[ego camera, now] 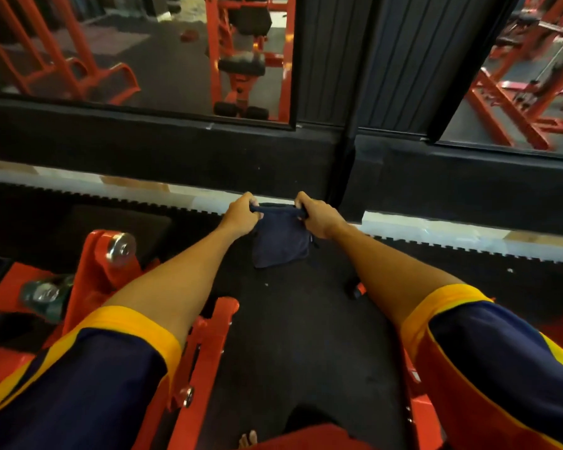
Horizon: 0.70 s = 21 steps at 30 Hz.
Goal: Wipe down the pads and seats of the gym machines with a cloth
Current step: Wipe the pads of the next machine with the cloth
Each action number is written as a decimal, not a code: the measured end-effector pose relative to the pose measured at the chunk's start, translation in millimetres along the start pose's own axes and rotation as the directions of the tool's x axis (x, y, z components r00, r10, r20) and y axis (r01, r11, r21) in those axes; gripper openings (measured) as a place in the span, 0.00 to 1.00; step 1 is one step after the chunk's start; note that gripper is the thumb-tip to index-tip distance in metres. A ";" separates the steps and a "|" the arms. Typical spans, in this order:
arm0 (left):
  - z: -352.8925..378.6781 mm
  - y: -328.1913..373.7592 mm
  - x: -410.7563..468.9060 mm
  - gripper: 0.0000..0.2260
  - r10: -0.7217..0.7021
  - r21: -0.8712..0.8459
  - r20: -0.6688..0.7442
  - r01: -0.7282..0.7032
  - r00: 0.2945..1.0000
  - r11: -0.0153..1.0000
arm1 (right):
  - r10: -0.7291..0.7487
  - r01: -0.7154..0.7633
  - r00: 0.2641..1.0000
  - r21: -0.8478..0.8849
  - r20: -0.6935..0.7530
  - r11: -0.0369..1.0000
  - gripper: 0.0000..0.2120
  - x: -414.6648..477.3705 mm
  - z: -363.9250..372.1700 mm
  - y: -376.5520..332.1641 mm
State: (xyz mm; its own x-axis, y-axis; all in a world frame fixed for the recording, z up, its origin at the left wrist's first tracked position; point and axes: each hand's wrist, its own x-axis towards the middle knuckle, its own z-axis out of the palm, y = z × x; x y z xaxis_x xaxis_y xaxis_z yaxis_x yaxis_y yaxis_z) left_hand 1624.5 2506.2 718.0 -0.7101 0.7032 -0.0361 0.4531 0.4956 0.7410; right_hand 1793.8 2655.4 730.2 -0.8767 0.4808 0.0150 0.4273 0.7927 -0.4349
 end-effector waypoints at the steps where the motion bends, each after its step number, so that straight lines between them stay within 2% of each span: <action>1: 1.9 -2.2 9.9 0.05 -0.009 -0.007 -0.001 0.009 1.000 1.000 | 0.006 -0.006 1.000 0.001 0.013 1.000 0.12 11.6 2.8 4.5; 6: 10.2 -18.8 72.3 0.06 -0.060 -0.018 -0.031 0.059 0.998 0.998 | -0.022 0.020 0.998 0.025 0.063 0.999 0.14 91.7 20.7 28.8; 14: 41.9 -58.3 181.5 0.04 -0.286 -0.089 -0.071 0.279 0.956 0.956 | -0.127 0.115 0.966 0.065 0.224 0.991 0.13 239.8 53.2 77.7; 16: 44.2 -60.3 198.9 0.05 -0.298 -0.187 -0.097 0.277 0.950 0.943 | -0.105 0.082 0.961 0.100 0.256 0.992 0.12 270.0 54.3 83.1; 18: 41.9 -60.6 219.5 0.07 -0.328 -0.392 -0.210 0.228 0.921 0.891 | -0.075 0.004 0.946 0.222 0.315 0.975 0.11 312.9 54.3 87.0; 20: 39.9 -68.6 235.4 0.14 -0.423 -0.595 -0.244 0.210 0.873 0.776 | -0.078 -0.093 0.903 0.370 0.423 0.924 0.11 349.9 56.1 84.5; 21: 41.5 -74.2 242.6 0.18 -0.481 -0.678 -0.176 0.249 0.859 0.692 | -0.088 -0.128 0.884 0.417 0.460 0.900 0.11 366.5 58.8 83.4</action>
State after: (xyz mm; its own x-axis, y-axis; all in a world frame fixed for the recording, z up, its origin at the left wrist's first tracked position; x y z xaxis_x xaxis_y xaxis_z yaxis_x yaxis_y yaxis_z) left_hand 1441.0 2661.2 626.4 -0.9226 0.2756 -0.2699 -0.2286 0.1728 0.9581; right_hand 1495.1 2875.7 646.5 -0.9137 0.1831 -0.3628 0.4045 0.4953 -0.7688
